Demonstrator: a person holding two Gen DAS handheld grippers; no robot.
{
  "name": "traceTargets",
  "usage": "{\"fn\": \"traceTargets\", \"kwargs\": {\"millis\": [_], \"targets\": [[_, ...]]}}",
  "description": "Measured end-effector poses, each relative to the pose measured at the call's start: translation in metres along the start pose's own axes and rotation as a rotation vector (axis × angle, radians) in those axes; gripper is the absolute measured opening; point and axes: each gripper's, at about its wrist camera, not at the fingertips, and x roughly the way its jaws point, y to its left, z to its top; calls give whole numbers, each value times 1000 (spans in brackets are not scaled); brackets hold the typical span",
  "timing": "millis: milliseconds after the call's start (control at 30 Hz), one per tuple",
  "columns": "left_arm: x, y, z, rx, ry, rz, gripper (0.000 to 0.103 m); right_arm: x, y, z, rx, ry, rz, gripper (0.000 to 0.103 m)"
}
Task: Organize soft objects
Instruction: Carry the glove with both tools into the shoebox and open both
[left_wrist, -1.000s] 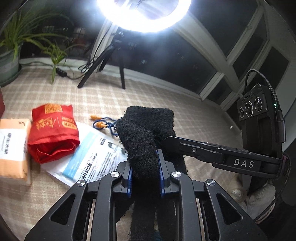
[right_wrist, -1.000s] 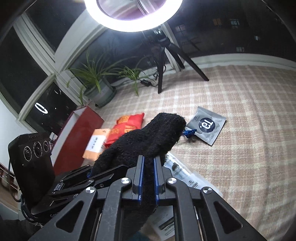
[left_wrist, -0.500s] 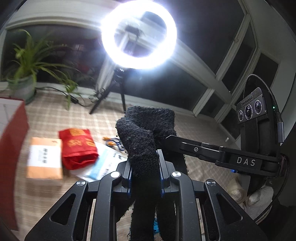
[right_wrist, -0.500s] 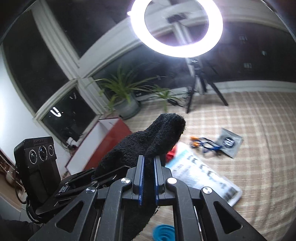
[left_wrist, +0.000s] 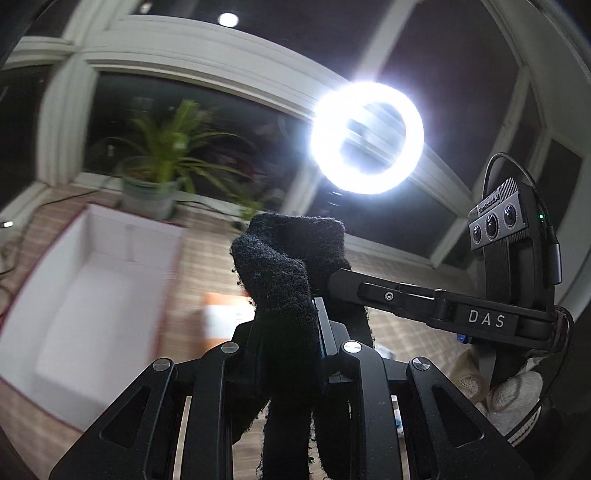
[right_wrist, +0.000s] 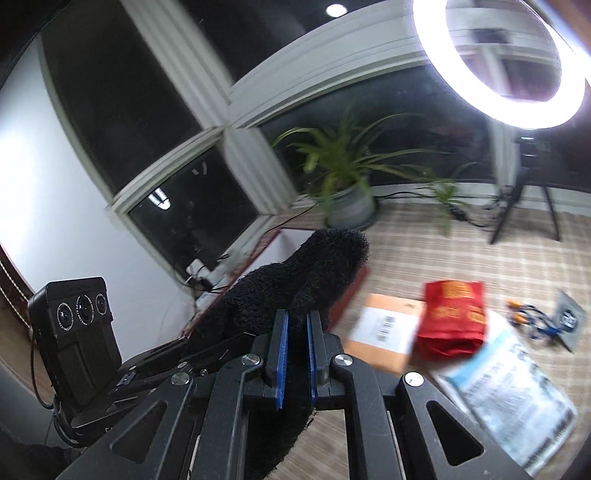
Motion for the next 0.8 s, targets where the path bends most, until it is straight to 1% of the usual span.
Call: {"fn": "traceTargets", "kwargs": {"millis": [200,400,500,600,800], "targets": [[-16,56,-1,-52,-1,90,19,61,38,1,-39,53,41,8],[-24,101,-4,-62,16,170,19,117,62,-1,-50,106,50,8],[-27,117,-3,-64,22,205,19,138,72,0,-57,120,44,8],[-22,132,-2,-62,30,237,19,155,78,0,-64,132,24,8],[-15,142,-2,-39,51,293,19,179,82,1,-66,151,-15,8]]}}
